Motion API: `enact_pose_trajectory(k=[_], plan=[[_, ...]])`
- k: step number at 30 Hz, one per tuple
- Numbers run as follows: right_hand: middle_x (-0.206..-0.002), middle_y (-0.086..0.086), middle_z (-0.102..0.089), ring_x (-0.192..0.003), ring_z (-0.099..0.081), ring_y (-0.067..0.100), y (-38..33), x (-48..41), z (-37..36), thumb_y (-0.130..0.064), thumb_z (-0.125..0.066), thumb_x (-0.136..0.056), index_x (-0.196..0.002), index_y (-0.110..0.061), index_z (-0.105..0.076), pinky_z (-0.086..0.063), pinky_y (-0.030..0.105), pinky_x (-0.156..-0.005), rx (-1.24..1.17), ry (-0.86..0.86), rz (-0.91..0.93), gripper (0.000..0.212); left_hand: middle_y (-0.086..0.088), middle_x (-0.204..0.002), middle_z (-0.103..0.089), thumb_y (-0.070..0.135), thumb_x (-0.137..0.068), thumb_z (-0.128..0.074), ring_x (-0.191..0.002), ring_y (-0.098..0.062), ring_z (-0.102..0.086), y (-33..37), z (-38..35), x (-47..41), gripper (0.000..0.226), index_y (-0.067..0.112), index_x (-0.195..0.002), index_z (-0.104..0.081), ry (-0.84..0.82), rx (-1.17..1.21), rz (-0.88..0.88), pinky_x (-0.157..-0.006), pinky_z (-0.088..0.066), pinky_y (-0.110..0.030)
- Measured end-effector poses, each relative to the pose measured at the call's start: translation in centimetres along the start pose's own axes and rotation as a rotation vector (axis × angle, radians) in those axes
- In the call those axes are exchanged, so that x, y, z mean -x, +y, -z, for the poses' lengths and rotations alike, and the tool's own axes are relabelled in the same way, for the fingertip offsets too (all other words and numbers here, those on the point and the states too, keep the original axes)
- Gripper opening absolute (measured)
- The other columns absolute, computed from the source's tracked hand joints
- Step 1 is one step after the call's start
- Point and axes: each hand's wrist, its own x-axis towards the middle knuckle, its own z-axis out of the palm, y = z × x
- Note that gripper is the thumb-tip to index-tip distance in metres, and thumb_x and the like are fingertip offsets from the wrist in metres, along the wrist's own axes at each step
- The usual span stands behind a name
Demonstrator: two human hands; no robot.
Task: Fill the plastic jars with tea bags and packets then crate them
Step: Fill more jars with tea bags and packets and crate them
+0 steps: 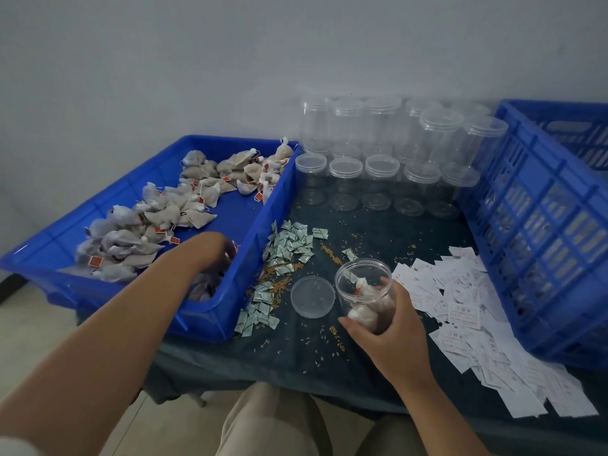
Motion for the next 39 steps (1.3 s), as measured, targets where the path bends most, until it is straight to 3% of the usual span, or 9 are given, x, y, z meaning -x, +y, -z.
enact_pose_trajectory(k=[2, 4, 8, 10, 18, 22, 26, 31, 39], plan=[[-0.119, -0.03, -0.065, -0.11, -0.064, -0.006, 0.1, 0.0, 0.0, -0.076, -0.086, -0.06, -0.126, -0.068, -0.042, -0.044, 0.003, -0.083, 0.006, 0.0, -0.004, 0.08, -0.003, -0.099, -0.076, 0.02, -0.093, -0.07, -0.088, -0.021, -0.068, -0.2, 0.1, -0.2, 0.011, 0.022, -0.096, -0.08, 0.032, 0.026, 0.008, -0.072, -0.05, -0.033], [-0.12, -0.031, -0.064, -0.111, -0.063, -0.008, 0.0, -0.1, 0.0, -0.076, -0.086, -0.06, -0.126, -0.068, -0.042, -0.044, 0.001, -0.083, 0.004, 0.0, -0.006, 0.08, -0.007, -0.088, -0.073, 0.027, -0.099, -0.066, -0.08, -0.02, -0.064, -0.8, 0.4, -0.1, 0.022, 0.014, -0.083, -0.075, 0.153, 0.185, 0.026, -0.073, -0.051, -0.037], [-0.121, -0.034, -0.062, -0.11, -0.063, -0.009, -0.2, -0.1, 0.1, -0.072, -0.087, -0.063, -0.125, -0.068, -0.043, -0.043, 0.001, -0.084, -0.01, 0.006, 0.003, 0.076, -0.02, -0.09, -0.055, 0.016, -0.099, -0.047, -0.083, -0.03, -0.051, -1.2, 2.1, 1.4, 0.023, 0.004, -0.082, -0.056, 0.338, 0.823, 0.141, -0.076, -0.05, -0.052], [-0.12, -0.032, -0.063, -0.108, -0.064, -0.007, -0.3, -0.1, 0.1, -0.072, -0.087, -0.063, -0.124, -0.066, -0.043, -0.044, 0.002, -0.083, -0.01, -0.002, 0.003, 0.075, -0.01, -0.082, -0.051, 0.025, -0.099, -0.049, -0.078, -0.026, -0.047, -0.7, 3.3, 2.8, 0.019, 0.014, -0.084, -0.053, 0.441, 1.029, 0.142, -0.065, -0.044, -0.04], [-0.119, -0.026, -0.066, -0.11, -0.064, 0.0, -0.3, 0.0, 0.1, -0.072, -0.087, -0.062, -0.131, -0.043, -0.052, -0.045, 0.005, -0.085, -0.013, -0.054, -0.021, 0.082, 0.014, -0.063, -0.058, 0.041, -0.098, -0.068, -0.056, -0.002, -0.049, 6.5, 7.6, 7.7, 0.023, 0.024, -0.084, -0.06, 0.591, 0.935, -0.293, -0.061, -0.046, -0.029], [-0.118, -0.031, -0.063, -0.11, -0.063, -0.003, -0.5, 0.1, 0.3, -0.071, -0.088, -0.062, -0.129, -0.051, -0.048, -0.045, 0.005, -0.085, -0.007, -0.05, -0.014, 0.081, 0.011, -0.06, -0.057, 0.04, -0.098, -0.069, -0.052, -0.004, -0.05, 11.5, 8.5, 9.4, 0.026, 0.025, -0.079, -0.059, 0.515, 1.034, -0.493, -0.05, -0.045, -0.018], [-0.12, -0.03, -0.063, -0.109, -0.064, -0.004, -0.6, 0.0, 0.3, -0.069, -0.089, -0.065, -0.131, -0.049, -0.049, -0.046, 0.005, -0.084, -0.02, -0.047, -0.003, 0.08, 0.008, -0.06, -0.055, 0.056, -0.085, -0.069, -0.052, -0.009, -0.048, 15.2, 8.3, 10.0, 0.029, 0.029, -0.076, -0.06, 0.366, 1.139, -0.581, -0.048, -0.045, -0.02], [-0.118, -0.029, -0.065, -0.107, -0.066, -0.001, -0.5, 0.1, 0.5, -0.073, -0.088, -0.065, -0.131, -0.059, -0.044, -0.048, 0.007, -0.085, -0.04, -0.011, 0.011, 0.08, 0.006, -0.072, -0.07, 0.04, -0.102, -0.065, -0.063, -0.011, -0.064, 18.8, 5.9, 9.7, 0.024, 0.02, -0.091, -0.059, 0.206, 0.937, -0.585, -0.068, -0.059, -0.037], [-0.116, -0.02, -0.07, -0.104, -0.071, 0.006, -0.1, -0.1, 0.3, -0.064, -0.091, -0.068, -0.128, -0.046, -0.052, -0.06, 0.027, -0.084, -0.085, 0.013, 0.021, 0.074, 0.007, -0.093, -0.08, 0.042, -0.102, -0.064, -0.085, -0.017, -0.078, 19.3, 4.0, 9.5, 0.024, 0.018, -0.104, -0.07, -0.014, 0.846, -0.548, -0.079, -0.066, -0.033]])
